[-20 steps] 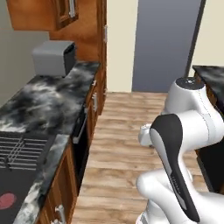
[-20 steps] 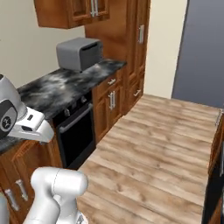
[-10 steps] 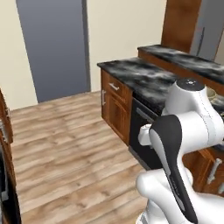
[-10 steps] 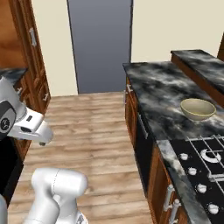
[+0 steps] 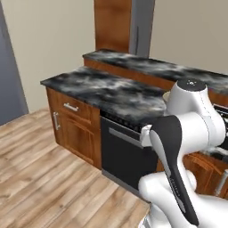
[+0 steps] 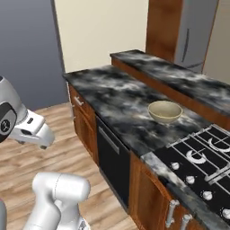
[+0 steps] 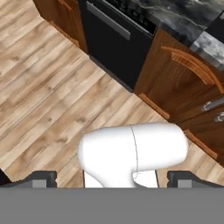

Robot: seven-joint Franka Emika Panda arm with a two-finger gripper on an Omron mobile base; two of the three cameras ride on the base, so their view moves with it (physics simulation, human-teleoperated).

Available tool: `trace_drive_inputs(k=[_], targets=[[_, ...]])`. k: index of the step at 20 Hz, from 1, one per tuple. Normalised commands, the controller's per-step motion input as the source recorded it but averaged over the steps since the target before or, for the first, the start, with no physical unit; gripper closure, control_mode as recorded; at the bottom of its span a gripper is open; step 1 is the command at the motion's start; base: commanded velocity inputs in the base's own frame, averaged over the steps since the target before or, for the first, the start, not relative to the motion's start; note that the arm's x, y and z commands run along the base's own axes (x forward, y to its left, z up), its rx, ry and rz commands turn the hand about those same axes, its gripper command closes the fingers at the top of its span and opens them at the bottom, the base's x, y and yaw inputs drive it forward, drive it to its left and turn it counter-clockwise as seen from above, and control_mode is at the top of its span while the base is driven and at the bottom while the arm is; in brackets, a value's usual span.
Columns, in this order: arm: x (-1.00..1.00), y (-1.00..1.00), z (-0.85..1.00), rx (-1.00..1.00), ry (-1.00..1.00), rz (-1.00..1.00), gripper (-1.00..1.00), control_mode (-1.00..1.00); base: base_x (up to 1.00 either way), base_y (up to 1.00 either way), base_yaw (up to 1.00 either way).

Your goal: Pick the cup and bowl from the counter and place them on the counter next to the sink.

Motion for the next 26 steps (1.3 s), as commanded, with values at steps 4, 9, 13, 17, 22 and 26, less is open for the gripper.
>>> trace_drive_inputs(k=[4, 9, 13, 17, 22, 26], targets=[[0.00, 0.00, 0.00, 0.00, 0.00, 0.00, -1.00, 1.00, 0.67, 0.54, -0.47], [0.00, 0.00, 0.00, 0.00, 0.00, 0.00, -1.00, 1.00, 0.66, 0.42, -0.49], [0.00, 0.00, 0.00, 0.00, 0.00, 0.00, -1.00, 1.00, 0.52, 0.02, -0.56], [0.00, 0.00, 0.00, 0.00, 0.00, 0.00, -1.00, 1.00, 0.51, 0.00, -0.66], [0.00, 0.00, 0.00, 0.00, 0.00, 0.00, -1.00, 1.00, 0.59, -0.01, -0.68], [0.00, 0.00, 0.00, 0.00, 0.00, 0.00, -1.00, 1.00, 0.62, 0.00, -0.69]])
